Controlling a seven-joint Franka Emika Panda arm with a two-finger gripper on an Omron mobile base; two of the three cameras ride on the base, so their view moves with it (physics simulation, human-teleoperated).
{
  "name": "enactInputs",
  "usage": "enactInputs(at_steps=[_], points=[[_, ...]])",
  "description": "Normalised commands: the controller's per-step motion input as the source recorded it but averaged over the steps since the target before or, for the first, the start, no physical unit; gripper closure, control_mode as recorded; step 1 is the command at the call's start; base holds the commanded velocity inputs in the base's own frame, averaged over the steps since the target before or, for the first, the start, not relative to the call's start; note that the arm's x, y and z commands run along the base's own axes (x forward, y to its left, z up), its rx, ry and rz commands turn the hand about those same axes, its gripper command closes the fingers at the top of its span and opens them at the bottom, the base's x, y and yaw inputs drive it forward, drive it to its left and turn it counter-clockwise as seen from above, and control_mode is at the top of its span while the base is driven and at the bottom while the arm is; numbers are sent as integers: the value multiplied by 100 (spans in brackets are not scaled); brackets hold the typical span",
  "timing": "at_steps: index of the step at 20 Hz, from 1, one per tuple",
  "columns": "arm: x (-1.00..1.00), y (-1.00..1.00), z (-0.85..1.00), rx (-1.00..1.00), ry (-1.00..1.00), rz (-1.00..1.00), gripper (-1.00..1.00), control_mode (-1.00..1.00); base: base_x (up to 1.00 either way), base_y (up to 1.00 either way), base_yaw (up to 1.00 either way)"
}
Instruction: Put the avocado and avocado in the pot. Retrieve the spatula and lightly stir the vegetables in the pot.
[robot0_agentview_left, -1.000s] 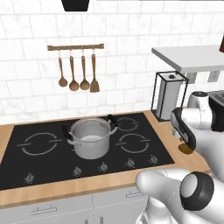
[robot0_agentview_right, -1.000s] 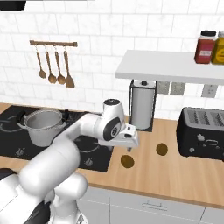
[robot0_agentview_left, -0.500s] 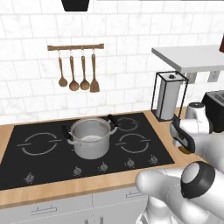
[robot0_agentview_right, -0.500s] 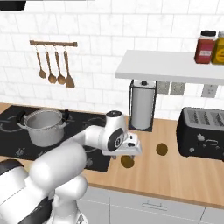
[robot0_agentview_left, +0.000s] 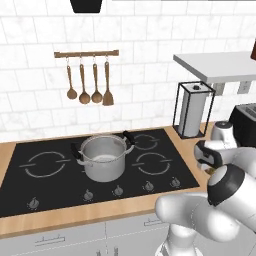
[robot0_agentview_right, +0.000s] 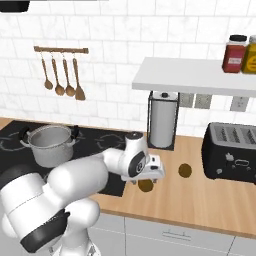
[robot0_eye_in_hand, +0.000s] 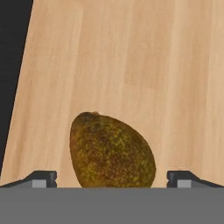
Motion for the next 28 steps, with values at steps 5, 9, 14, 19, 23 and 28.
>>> enactInputs(at_steps=[5, 9, 14, 19, 23, 28], points=[[2, 0, -20, 0, 1, 4, -100, -100, 0, 0, 0], [4, 0, -20, 0, 0, 2, -100, -100, 0, 0, 0], [0, 0, -10, 0, 0, 2, 100, -100, 0, 0, 0], [-24, 19, 55, 0, -9, 0, 100, -100, 0, 0, 0], [-31, 76, 100, 4, -14, 0, 100, -100, 0, 0, 0], [-11, 100, 100, 4, -4, 0, 100, -100, 0, 0, 0]])
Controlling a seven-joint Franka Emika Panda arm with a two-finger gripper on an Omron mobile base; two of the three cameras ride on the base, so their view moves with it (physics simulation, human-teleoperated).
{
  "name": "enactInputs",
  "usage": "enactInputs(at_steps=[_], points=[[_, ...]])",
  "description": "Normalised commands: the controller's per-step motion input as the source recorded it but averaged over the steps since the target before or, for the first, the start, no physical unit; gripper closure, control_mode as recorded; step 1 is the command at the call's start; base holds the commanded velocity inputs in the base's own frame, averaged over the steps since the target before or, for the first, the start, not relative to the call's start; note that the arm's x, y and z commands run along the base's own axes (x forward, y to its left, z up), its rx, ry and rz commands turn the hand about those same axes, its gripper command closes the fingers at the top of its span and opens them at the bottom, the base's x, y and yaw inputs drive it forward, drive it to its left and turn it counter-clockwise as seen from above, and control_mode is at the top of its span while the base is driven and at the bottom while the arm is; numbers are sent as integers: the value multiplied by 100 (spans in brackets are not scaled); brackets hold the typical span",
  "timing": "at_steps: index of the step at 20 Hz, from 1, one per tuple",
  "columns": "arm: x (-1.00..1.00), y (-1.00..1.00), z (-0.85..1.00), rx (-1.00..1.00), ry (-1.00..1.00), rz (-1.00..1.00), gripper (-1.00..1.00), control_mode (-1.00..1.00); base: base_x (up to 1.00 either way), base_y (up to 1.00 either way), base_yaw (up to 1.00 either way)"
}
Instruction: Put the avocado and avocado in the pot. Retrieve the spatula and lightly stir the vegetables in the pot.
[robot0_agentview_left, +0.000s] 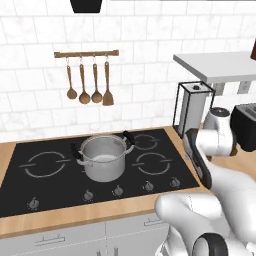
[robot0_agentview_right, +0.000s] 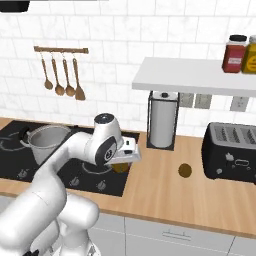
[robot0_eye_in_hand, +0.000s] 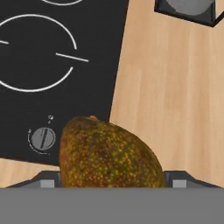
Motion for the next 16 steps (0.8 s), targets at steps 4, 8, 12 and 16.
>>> enactInputs(at_steps=[4, 8, 12, 16], points=[[-14, 100, 100, 2, -1, 0, 100, -100, 0, 0, 0], [-13, 100, 100, 2, 0, 0, 100, -100, 0, 0, 0], [-5, 100, 88, 0, 0, 0, 100, -100, 0, 0, 0], [0, 100, 62, 1, 2, 0, 100, -100, 0, 0, 0]])
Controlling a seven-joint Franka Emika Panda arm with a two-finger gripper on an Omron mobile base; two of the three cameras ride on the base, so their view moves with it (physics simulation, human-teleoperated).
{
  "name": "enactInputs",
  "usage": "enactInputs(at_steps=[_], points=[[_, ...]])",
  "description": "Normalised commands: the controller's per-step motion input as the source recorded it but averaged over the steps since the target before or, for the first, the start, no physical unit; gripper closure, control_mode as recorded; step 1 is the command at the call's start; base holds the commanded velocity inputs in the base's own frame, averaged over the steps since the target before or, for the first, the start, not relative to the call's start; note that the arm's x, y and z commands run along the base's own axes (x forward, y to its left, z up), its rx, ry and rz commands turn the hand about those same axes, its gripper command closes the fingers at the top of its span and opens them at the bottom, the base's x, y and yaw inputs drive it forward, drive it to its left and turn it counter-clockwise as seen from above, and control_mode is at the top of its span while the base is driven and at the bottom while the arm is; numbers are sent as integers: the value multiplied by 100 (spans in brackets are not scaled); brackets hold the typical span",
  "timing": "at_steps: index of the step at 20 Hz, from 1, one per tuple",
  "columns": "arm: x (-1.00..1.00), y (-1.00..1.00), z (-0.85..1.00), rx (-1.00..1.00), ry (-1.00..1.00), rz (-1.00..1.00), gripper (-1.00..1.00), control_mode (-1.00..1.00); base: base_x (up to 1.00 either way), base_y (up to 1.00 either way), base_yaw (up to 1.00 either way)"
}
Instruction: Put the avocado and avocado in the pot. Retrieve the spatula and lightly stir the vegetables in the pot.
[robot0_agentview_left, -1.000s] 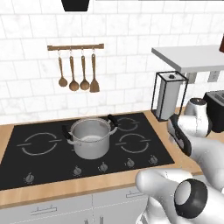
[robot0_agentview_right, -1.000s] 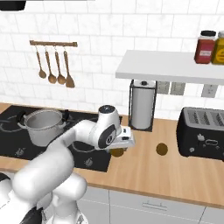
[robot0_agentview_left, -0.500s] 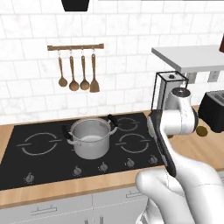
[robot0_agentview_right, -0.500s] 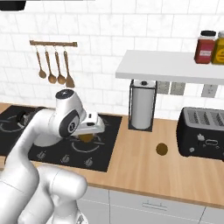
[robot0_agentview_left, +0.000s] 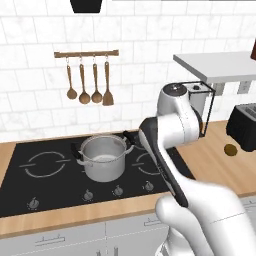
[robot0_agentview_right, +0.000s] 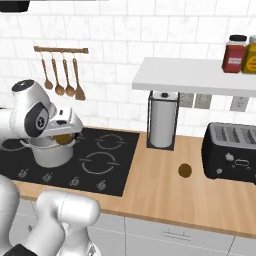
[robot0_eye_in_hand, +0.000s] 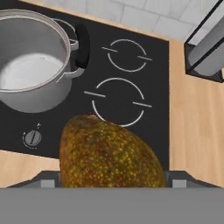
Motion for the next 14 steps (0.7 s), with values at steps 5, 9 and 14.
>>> enactInputs(at_steps=[5, 9, 14], points=[[21, 100, 7, 3, 8, 1, 100, -100, 0, 0, 0], [56, 68, -8, 7, 9, 1, 100, -100, 0, 0, 0], [73, 39, -50, 4, 10, 0, 100, -100, 0, 0, 0]])
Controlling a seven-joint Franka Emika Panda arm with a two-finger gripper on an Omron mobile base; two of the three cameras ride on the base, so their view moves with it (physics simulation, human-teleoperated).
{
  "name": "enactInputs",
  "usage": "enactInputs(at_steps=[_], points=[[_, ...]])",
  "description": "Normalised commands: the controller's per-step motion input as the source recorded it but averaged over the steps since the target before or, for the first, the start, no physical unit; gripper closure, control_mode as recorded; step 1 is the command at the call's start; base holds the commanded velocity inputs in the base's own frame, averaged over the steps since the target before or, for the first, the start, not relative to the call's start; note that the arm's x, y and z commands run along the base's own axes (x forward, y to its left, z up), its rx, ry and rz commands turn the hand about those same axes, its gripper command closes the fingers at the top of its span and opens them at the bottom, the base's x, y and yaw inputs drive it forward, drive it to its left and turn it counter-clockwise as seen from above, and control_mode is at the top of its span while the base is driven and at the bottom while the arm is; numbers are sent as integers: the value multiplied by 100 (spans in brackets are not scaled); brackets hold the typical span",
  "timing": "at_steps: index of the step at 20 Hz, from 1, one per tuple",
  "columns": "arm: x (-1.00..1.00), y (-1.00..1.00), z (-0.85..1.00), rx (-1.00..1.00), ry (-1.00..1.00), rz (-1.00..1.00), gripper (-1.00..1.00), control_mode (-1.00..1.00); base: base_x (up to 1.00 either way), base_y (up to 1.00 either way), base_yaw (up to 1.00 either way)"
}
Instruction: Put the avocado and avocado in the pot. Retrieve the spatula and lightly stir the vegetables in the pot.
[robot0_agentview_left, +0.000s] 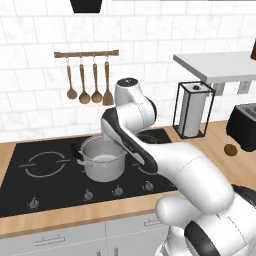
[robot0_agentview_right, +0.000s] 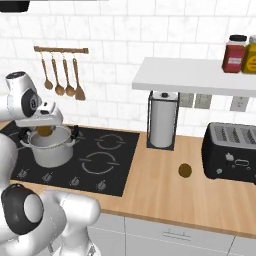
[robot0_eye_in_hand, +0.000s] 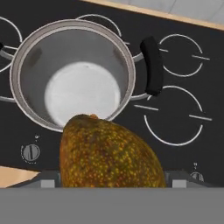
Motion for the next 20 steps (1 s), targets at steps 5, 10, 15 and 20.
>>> enactInputs(at_steps=[5, 10, 15, 20], points=[[62, 40, -71, 1, 5, 0, 100, -100, 0, 0, 0], [45, 36, -51, 1, 0, 0, 100, -100, 0, 0, 0], [5, 9, -45, 0, 0, 0, 100, -100, 0, 0, 0], [0, 0, -33, 0, 0, 0, 100, -100, 0, 0, 0]])
